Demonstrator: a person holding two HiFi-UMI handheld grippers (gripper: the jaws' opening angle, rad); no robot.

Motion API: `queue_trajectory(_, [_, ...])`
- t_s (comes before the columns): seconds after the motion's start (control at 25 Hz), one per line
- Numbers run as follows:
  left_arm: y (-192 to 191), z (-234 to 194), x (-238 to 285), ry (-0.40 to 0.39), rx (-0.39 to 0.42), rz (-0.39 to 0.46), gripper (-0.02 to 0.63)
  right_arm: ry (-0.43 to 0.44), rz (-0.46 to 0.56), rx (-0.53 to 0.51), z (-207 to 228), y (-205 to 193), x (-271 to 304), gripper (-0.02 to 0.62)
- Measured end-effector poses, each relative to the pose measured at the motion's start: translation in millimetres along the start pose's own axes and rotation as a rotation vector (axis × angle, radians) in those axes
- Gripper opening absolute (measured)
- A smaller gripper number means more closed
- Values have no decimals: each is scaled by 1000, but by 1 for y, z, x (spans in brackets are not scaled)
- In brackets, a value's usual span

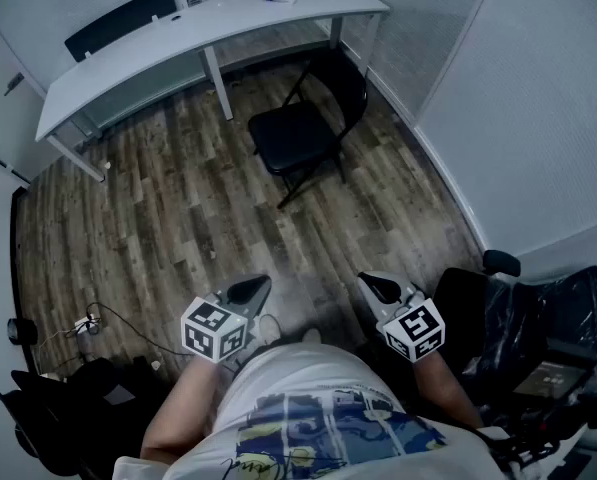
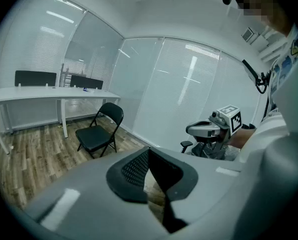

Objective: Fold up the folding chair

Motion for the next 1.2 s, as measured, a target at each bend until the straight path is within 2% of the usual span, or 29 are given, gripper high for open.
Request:
queue_trajectory(0.4, [3,14,23,10,22,8,3,-10,17,8,17,-14,-17,2])
queue_trajectory(0.64, [2,26,31,19,14,-2,3,61,16,72,18,-28,-29,2])
queue_trajectory(0.8, [4,29,38,17,17,-8,3,67,15,87,21,-33,-32,3])
queue_trajectory(1.08, [17,31,56,-14,33,-16,3,43,32,111,34,-28,-35,51])
queue_trajectory(1.2, [23,25,64,-30,32,-20,3,13,42,139,42,-22,-32,91])
Point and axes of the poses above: the fingertips, and each gripper's own axes: x forward along the fingers, z to its right, y out of its top, the point moved 6 cm from there along -x, backward along the fingers, and after that the axes turned 3 degrees about x, right-handed, at the moved point
